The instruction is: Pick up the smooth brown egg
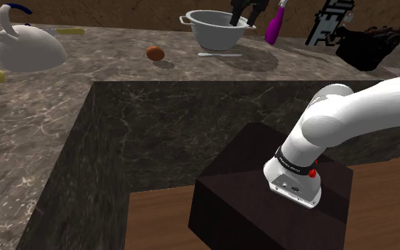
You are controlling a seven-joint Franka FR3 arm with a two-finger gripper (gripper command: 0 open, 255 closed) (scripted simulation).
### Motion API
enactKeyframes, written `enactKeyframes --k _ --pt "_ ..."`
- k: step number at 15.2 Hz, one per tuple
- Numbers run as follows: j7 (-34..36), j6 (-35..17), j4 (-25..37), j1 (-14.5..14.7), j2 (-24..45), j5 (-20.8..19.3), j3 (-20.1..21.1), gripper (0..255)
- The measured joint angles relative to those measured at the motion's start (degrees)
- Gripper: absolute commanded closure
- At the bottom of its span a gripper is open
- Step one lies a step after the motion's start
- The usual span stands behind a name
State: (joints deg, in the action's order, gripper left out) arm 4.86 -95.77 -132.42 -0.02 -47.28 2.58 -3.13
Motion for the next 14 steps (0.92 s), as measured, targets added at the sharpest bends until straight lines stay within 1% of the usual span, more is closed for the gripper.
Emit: enactKeyframes --k 2,4,8,14 --pt "-0.4 -0.7 0.4 0.2 1.0 -0.1 -0.1 0" --pt "-1.7 -3.4 0.4 0.7 3.9 -0.5 -0.2 0" --pt "-4.6 -9.0 2.2 1.9 11.2 -1.1 -0.2 0" --pt "-8.8 -15.8 8.8 3.7 24.5 -1.9 -0.1 0"
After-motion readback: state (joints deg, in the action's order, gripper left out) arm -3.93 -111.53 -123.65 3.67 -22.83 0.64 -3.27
